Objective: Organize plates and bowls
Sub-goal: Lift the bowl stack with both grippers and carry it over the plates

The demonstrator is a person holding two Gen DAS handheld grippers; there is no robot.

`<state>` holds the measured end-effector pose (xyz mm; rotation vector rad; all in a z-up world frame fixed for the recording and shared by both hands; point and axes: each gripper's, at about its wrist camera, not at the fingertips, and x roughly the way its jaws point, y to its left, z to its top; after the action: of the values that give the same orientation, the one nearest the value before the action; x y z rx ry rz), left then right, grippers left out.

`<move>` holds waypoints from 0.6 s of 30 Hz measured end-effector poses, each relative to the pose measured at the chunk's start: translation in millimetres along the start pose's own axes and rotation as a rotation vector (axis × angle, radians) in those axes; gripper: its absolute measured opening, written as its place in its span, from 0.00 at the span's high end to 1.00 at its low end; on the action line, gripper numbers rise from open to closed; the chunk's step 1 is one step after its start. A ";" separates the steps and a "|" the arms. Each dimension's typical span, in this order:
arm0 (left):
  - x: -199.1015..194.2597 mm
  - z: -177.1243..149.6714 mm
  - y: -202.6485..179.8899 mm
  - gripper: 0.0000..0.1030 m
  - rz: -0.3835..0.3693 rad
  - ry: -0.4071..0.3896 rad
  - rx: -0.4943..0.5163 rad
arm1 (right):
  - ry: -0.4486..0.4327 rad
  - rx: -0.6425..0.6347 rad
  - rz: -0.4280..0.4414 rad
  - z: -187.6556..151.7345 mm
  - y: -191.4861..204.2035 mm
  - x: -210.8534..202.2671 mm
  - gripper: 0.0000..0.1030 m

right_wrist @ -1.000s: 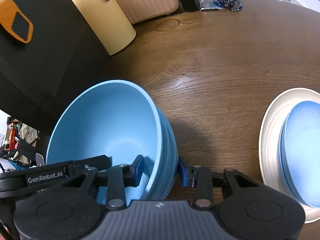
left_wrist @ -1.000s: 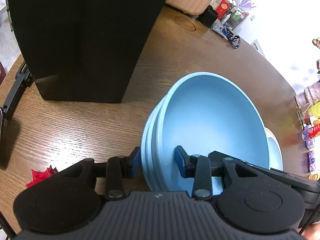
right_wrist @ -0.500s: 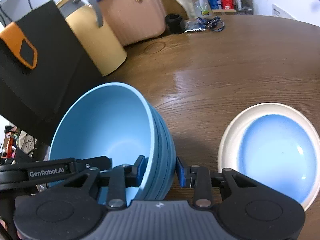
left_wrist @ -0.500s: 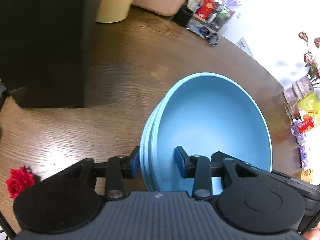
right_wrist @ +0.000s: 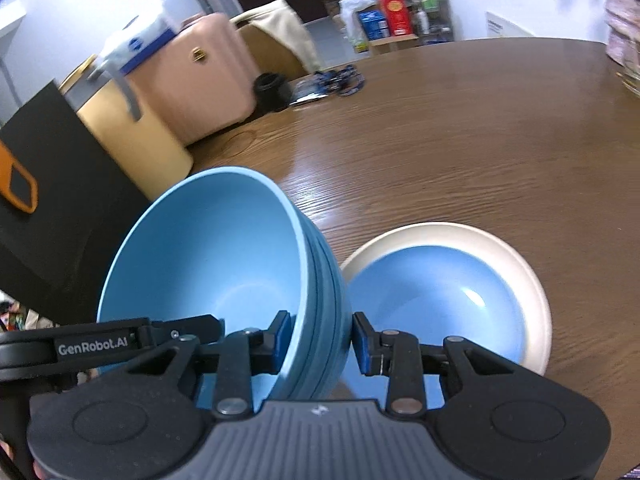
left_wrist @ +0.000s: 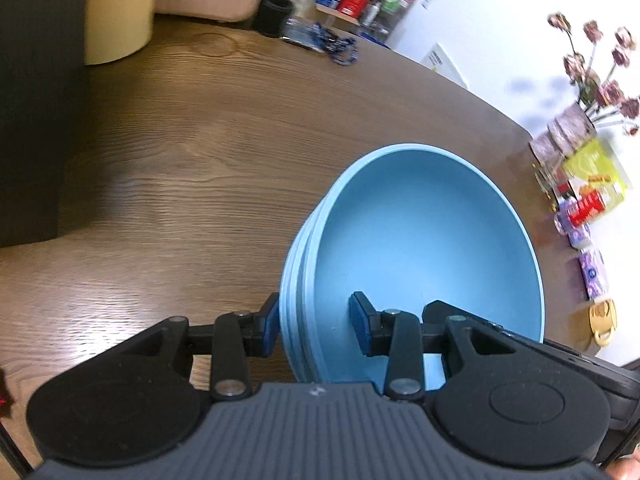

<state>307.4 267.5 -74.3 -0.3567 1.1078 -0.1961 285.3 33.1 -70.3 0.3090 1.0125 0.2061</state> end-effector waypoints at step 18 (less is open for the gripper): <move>55.4 5.9 -73.0 0.64 -0.045 0.073 0.082 | -0.017 0.108 -0.073 8.5 -79.9 -14.1 0.69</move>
<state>338.5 182.7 -90.9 -0.3035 1.1605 -0.2952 287.4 -47.5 -82.5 0.3704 1.0184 0.0832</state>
